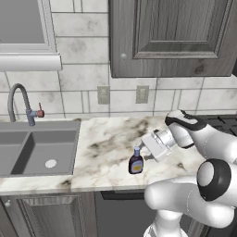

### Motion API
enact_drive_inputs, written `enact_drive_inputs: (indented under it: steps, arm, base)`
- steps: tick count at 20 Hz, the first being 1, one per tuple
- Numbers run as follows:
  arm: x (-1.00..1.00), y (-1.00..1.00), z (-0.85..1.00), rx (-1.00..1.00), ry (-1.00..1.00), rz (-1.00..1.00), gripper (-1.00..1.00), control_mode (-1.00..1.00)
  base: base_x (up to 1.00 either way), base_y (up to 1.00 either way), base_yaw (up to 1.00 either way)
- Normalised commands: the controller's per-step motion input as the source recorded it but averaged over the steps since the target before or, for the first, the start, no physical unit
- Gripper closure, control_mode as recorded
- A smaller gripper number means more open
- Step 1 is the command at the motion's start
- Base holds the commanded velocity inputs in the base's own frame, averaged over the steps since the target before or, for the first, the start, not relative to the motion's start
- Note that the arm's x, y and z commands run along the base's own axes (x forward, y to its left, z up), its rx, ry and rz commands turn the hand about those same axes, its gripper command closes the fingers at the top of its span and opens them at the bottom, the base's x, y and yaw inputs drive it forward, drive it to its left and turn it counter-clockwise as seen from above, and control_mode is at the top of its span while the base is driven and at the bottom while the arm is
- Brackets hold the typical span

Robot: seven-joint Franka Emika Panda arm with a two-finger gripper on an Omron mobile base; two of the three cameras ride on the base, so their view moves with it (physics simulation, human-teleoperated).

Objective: Place the condiment bottle and condiment bottle from the counter to the top shelf of the fridge. If the existing items in the fridge are on the top shelf, move them to other shelves.

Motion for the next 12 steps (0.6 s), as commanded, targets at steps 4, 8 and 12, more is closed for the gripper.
enact_drive_inputs:
  steps: [4, 8, 12]
  arm:
    - [0.09, 0.00, -0.01, 0.00, -0.02, 0.02, -1.00, -1.00]
    - [0.10, 0.01, -0.04, 0.00, -0.02, 0.01, -1.00, -1.00]
    - [0.02, 0.06, -0.12, 0.00, 0.00, 0.00, -1.00, -1.00]
  base:
    - [0.00, 0.00, 0.00]
    - [0.00, 0.00, 0.00]
    - [0.00, 0.00, 0.00]
